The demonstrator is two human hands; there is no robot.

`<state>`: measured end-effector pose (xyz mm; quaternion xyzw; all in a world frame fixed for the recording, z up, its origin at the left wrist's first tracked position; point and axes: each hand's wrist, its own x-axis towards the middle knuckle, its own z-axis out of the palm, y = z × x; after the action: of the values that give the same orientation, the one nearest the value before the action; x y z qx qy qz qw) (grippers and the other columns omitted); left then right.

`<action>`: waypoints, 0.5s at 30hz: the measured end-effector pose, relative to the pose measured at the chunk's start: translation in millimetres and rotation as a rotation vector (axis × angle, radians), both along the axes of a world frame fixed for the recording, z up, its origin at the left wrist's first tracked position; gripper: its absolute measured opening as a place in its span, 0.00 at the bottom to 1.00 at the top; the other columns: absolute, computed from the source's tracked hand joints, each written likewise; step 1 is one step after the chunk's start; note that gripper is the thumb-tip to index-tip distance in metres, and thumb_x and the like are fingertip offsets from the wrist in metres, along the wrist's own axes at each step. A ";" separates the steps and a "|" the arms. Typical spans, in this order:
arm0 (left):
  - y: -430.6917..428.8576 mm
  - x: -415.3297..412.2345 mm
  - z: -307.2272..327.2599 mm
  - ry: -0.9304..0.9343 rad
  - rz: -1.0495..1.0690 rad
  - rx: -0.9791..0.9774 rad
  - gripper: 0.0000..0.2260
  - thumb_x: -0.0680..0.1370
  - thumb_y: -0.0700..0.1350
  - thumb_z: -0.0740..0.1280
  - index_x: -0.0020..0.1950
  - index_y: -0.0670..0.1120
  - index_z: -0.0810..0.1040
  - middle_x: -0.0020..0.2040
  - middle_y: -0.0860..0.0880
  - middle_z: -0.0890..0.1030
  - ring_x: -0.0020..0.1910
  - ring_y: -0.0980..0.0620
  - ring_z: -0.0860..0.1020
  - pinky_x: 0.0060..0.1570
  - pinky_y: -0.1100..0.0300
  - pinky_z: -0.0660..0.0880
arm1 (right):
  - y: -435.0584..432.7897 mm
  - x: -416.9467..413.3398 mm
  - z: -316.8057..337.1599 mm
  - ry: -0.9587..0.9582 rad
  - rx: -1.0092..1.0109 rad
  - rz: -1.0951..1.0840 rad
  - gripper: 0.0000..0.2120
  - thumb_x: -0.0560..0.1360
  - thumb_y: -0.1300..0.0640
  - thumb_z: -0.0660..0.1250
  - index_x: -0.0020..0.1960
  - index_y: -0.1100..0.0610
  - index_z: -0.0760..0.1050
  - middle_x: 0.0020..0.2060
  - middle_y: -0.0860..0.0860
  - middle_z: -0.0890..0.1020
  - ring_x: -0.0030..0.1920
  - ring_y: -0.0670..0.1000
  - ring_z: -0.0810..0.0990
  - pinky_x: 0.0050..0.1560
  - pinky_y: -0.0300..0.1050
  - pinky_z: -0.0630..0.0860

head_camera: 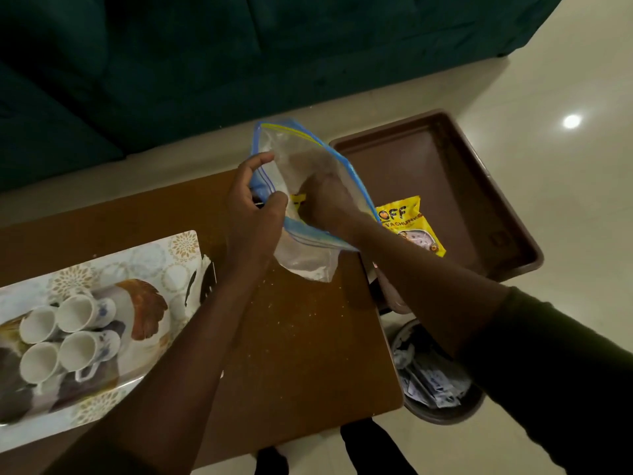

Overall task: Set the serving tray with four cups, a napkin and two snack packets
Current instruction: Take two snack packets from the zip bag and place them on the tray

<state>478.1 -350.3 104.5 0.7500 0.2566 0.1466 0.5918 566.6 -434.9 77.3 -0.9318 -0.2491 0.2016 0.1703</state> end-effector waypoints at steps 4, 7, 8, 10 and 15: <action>8.2 2.1 -0.4 0.004 0.073 0.036 0.24 0.70 0.45 0.64 0.67 0.52 0.71 0.62 0.41 0.78 0.53 0.34 0.78 0.43 0.47 0.79 | -2.6 14.0 68.0 -0.069 -0.031 0.113 0.15 0.75 0.62 0.60 0.59 0.62 0.77 0.57 0.59 0.80 0.56 0.58 0.80 0.54 0.46 0.76; 11.0 4.2 2.2 -0.009 0.113 0.039 0.28 0.69 0.47 0.64 0.71 0.48 0.68 0.61 0.41 0.79 0.54 0.30 0.78 0.42 0.49 0.79 | -11.2 17.0 114.2 -0.141 0.016 0.114 0.17 0.75 0.60 0.61 0.62 0.59 0.75 0.60 0.58 0.78 0.58 0.59 0.78 0.50 0.45 0.73; 11.8 4.4 2.9 0.000 0.113 0.041 0.29 0.70 0.49 0.64 0.72 0.48 0.67 0.60 0.39 0.79 0.53 0.29 0.78 0.42 0.48 0.80 | -13.8 18.4 124.4 -0.156 0.078 0.091 0.16 0.75 0.59 0.62 0.62 0.57 0.75 0.59 0.58 0.77 0.58 0.60 0.78 0.48 0.45 0.72; 12.4 3.4 3.2 0.053 0.090 0.073 0.30 0.69 0.52 0.64 0.72 0.51 0.67 0.58 0.39 0.79 0.51 0.30 0.78 0.47 0.40 0.79 | -18.8 22.8 136.5 -0.153 0.254 -0.007 0.15 0.75 0.57 0.63 0.61 0.53 0.75 0.58 0.56 0.78 0.54 0.57 0.79 0.44 0.41 0.70; 7.0 -2.3 0.2 0.033 0.032 0.107 0.26 0.71 0.43 0.62 0.71 0.54 0.69 0.44 0.55 0.77 0.32 0.42 0.72 0.32 0.47 0.74 | -46.6 48.6 149.3 -0.217 0.695 -0.356 0.17 0.75 0.56 0.64 0.64 0.53 0.75 0.58 0.48 0.81 0.53 0.43 0.78 0.42 0.27 0.69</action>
<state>475.9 -343.3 104.7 0.7788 0.2697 0.1573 0.5441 615.3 -481.6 226.6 -0.8632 -0.1535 -0.0268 0.4802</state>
